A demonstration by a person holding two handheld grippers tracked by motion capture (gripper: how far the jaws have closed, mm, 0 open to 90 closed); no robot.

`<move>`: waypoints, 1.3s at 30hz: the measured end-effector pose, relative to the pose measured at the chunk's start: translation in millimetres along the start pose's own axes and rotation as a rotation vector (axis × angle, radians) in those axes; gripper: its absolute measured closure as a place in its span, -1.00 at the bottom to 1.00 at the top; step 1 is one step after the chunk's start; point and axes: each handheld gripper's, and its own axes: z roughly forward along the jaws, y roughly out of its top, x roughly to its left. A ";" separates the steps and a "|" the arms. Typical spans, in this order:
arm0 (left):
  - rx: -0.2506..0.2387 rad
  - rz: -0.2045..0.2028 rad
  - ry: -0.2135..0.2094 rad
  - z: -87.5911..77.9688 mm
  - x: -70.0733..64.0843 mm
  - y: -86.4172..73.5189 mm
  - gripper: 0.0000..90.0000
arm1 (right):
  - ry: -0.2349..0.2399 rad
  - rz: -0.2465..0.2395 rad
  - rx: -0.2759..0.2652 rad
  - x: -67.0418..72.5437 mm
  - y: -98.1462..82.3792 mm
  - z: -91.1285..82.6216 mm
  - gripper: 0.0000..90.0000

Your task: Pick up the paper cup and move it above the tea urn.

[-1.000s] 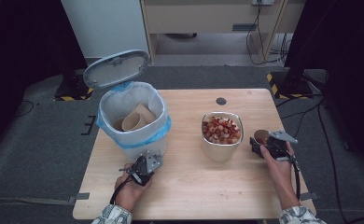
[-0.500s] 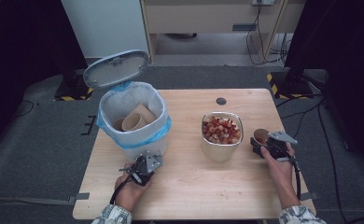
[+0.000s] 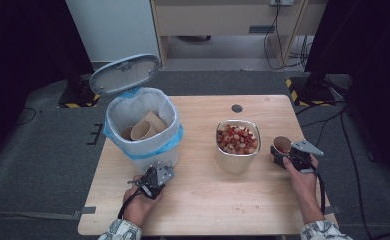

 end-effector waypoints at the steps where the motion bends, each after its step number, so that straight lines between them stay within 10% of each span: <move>1: -0.001 -0.002 0.000 0.0 0.1 -0.1 1.00 | 0.002 -0.005 0.001 0.6 1.0 -0.6 -0.35; 17: 0.000 0.000 0.004 0.0 -0.7 0.0 1.00 | 0.024 -0.118 -0.003 -3.3 29.8 -14.9 -0.33; 39: 0.000 -0.005 0.005 0.0 -0.8 0.0 1.00 | 0.008 -0.304 -0.076 -2.9 112.6 -20.2 -0.34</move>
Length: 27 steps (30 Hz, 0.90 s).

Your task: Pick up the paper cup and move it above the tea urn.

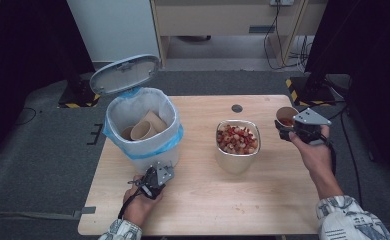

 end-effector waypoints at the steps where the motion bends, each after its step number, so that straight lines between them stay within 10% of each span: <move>1: 0.000 0.001 0.000 0.0 0.0 0.0 1.00 | 0.002 0.005 -0.004 -0.4 2.5 0.4 -0.34; 27: 0.000 -0.001 -0.002 0.0 0.3 0.0 1.00 | 0.032 -0.111 -0.062 9.6 39.8 16.0 -0.35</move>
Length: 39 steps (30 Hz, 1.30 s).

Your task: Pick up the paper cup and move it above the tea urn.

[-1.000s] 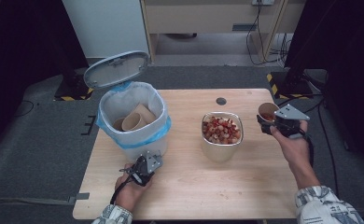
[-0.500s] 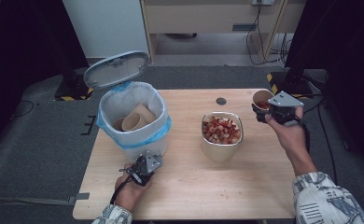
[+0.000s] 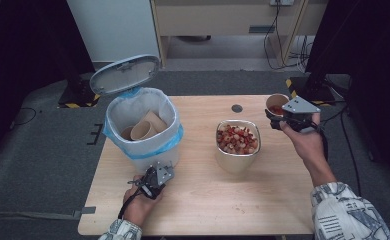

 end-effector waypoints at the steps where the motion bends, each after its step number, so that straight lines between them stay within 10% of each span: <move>1: 0.000 0.000 0.000 0.0 0.0 0.0 1.00 | 0.005 -0.005 -0.002 1.5 0.6 0.1 -0.36; 10: -0.001 0.000 0.000 0.0 0.0 0.0 1.00 | 0.011 -0.029 -0.015 1.8 6.2 0.8 -0.36; 27: -0.001 -0.001 0.000 0.0 0.1 -0.1 1.00 | 0.037 -0.233 -0.019 15.5 22.3 10.3 -0.36; 39: -0.005 -0.006 0.000 0.3 -0.3 -0.1 1.00 | 0.020 -0.265 -0.016 14.2 26.5 13.4 -0.36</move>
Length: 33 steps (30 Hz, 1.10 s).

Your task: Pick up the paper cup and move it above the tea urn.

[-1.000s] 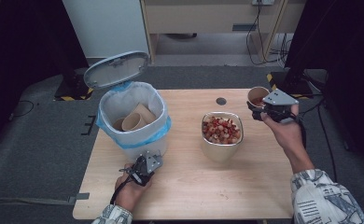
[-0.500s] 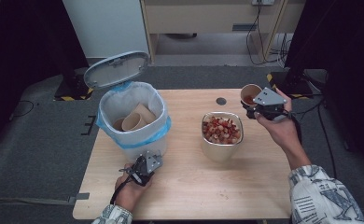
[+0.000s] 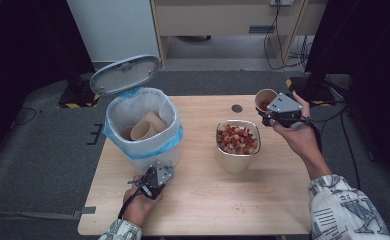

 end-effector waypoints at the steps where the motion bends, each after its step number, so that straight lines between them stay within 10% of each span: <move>1: 0.000 0.000 0.000 0.0 0.0 0.0 1.00 | -0.004 -0.014 0.001 0.2 1.2 0.6 -0.36; 33: -0.001 0.003 -0.001 0.0 0.3 0.0 1.00 | -0.053 -0.119 -0.050 -27.0 24.7 -9.5 -0.37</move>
